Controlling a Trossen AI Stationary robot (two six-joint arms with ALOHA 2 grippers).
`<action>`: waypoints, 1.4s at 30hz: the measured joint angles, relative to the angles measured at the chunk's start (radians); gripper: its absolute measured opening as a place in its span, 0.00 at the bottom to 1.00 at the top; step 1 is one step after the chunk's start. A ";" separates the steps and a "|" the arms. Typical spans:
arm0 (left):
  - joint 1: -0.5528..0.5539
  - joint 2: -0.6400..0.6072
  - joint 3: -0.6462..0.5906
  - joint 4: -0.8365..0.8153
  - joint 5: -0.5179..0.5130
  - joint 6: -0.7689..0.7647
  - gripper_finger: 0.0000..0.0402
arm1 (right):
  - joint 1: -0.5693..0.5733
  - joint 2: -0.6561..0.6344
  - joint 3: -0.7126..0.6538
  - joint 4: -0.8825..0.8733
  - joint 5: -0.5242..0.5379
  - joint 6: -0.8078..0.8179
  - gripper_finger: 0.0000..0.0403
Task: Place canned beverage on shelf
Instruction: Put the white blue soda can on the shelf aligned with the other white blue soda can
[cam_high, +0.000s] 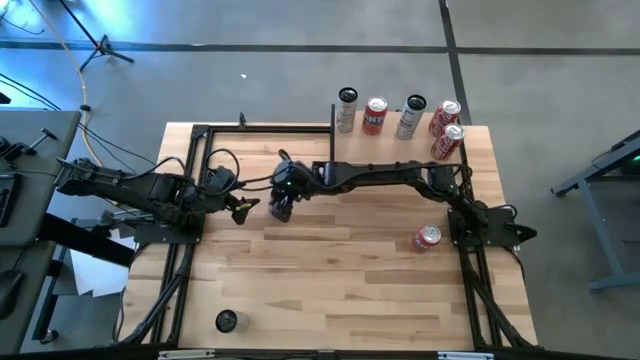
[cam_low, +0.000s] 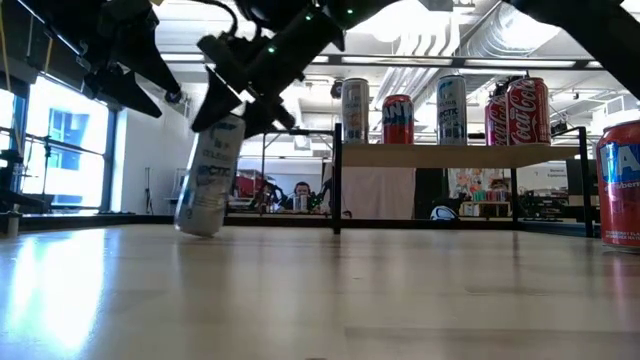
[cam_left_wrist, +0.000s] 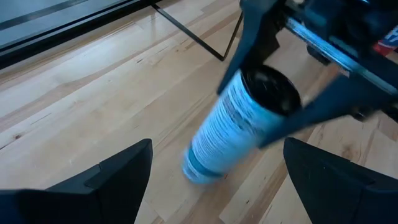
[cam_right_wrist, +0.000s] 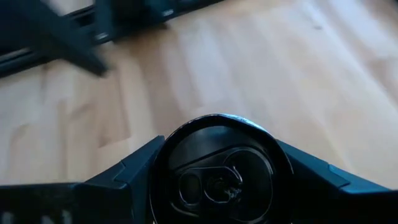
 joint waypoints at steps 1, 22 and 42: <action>0.000 0.000 0.000 0.001 0.000 0.000 0.84 | 0.000 -0.019 -0.031 0.022 0.033 0.015 0.62; 0.000 0.000 0.000 0.001 0.000 0.000 0.84 | 0.116 -0.487 -0.391 -0.292 0.545 0.358 0.62; 0.000 0.000 0.000 0.000 0.000 0.000 0.84 | 0.292 -0.596 -0.390 -0.803 0.717 0.704 0.62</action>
